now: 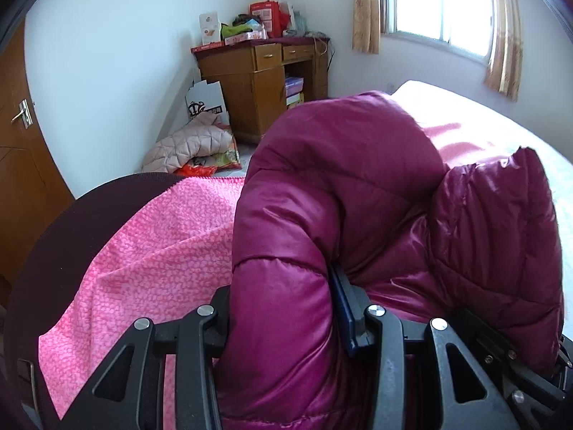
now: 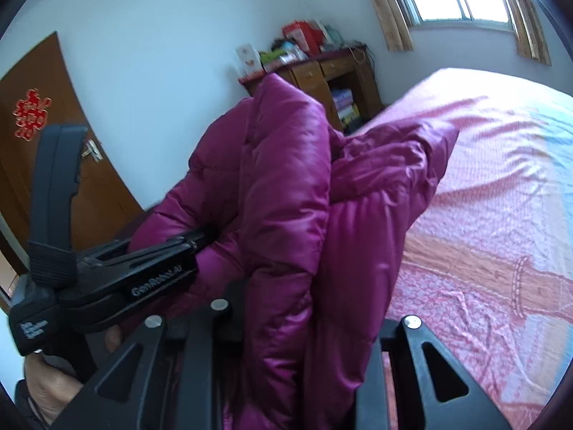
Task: Fold large clothes
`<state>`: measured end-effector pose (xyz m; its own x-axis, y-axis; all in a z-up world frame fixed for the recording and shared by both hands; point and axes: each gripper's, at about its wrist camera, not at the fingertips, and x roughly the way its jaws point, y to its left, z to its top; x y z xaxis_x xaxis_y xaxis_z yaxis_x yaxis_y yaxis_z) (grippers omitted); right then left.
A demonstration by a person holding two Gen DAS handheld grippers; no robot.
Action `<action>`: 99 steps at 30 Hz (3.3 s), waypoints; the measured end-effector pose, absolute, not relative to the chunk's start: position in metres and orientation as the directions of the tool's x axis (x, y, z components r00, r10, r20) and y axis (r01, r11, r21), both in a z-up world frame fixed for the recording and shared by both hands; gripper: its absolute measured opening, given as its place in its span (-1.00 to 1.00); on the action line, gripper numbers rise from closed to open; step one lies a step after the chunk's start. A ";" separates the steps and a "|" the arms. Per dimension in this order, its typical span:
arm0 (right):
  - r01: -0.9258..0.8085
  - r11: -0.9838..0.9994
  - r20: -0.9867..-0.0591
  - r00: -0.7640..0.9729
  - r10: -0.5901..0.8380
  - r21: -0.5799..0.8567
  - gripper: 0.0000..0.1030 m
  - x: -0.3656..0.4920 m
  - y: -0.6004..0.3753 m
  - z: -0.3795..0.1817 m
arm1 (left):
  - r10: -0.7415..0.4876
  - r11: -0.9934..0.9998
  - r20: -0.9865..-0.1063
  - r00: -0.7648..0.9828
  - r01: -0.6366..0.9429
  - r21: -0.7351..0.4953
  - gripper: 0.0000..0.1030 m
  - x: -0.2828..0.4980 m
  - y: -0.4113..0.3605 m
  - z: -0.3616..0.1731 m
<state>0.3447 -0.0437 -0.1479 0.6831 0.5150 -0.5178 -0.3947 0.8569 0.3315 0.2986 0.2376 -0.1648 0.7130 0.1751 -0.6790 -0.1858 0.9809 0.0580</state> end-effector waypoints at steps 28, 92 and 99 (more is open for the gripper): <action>-0.238 0.931 -0.491 0.798 0.350 0.277 -0.56 0.314 -0.053 -0.074 | 0.244 0.968 -0.693 0.678 -0.213 0.132 0.24 0.315 0.225 -0.181; -0.109 0.935 -0.550 0.783 0.291 0.338 -0.85 0.248 -0.065 -0.176 | 0.201 0.968 -0.703 0.682 -0.028 0.250 0.51 0.402 0.183 -0.171; -0.103 0.943 -0.542 0.796 0.269 0.317 -0.86 0.234 -0.058 -0.182 | 0.179 0.965 -0.681 0.710 0.007 0.261 0.51 0.295 0.186 -0.150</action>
<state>0.2341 -0.0583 -0.1825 0.7964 0.2691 -0.5417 -0.1030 0.9428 0.3169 0.2953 0.1863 -0.1500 0.7100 0.1790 -0.6811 0.0074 0.9652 0.2615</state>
